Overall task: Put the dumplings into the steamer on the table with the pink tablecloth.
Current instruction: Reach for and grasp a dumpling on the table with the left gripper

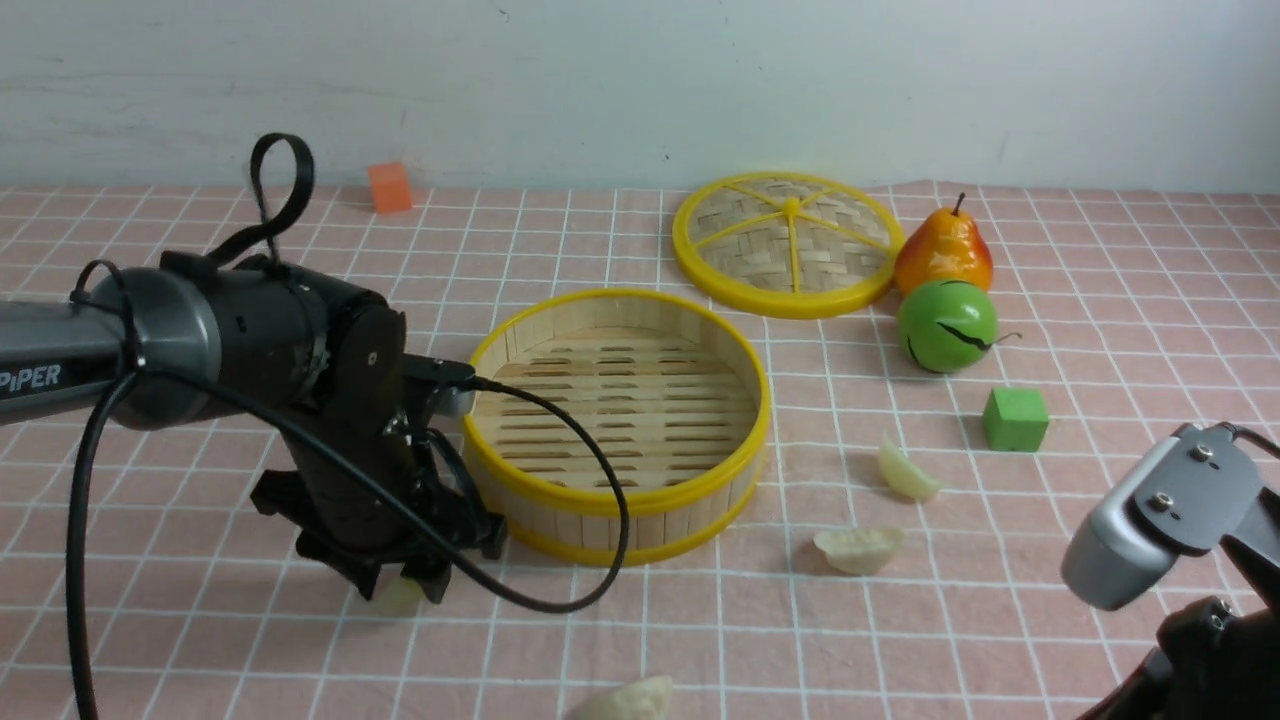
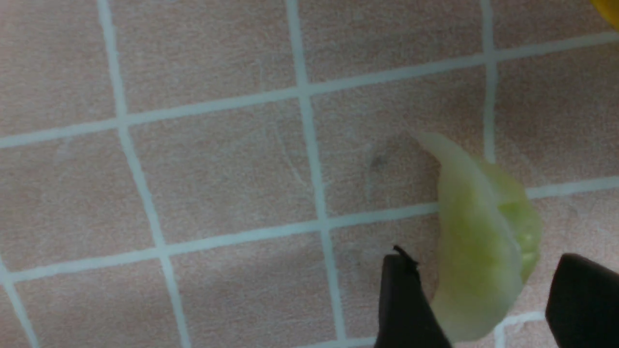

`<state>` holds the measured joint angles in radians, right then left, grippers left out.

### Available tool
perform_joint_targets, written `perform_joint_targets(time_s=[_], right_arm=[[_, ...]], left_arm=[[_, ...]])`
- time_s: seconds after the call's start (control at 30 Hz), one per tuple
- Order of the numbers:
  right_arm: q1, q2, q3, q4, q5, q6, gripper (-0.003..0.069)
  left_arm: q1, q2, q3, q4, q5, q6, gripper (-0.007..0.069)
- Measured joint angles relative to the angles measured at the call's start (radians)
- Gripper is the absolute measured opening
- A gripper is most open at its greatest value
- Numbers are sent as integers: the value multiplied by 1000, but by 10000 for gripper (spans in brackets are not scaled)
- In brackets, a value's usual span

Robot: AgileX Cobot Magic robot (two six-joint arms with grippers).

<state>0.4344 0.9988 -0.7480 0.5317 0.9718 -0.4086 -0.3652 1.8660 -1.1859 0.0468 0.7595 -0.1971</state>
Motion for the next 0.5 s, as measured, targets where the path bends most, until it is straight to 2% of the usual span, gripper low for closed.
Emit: perform_joint_targets(time_s=[0.3, 0.5], right_arm=[[0, 0, 0, 0, -24, 0, 15], [0, 0, 0, 0, -24, 0, 22]], left_arm=[[1, 3, 0, -26, -41, 27, 196], [1, 9, -3, -26, -36, 23, 170]])
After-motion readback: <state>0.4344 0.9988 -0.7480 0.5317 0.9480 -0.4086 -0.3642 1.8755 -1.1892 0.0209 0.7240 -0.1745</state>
